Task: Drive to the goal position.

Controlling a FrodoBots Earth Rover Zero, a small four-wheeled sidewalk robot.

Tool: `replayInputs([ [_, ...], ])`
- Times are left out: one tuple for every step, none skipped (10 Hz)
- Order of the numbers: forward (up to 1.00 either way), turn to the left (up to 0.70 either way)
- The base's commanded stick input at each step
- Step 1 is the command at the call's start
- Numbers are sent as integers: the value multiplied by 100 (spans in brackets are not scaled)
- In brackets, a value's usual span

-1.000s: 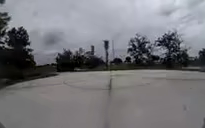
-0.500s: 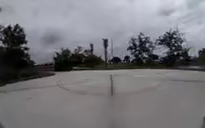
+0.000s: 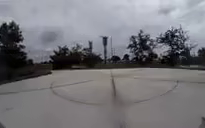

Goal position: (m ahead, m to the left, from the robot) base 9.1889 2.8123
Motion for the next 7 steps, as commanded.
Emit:
replayInputs([
  [85, 34],
  [85, 34],
  [85, 34],
  [85, 34],
  [85, 34],
  [85, 34],
  [85, 34],
])
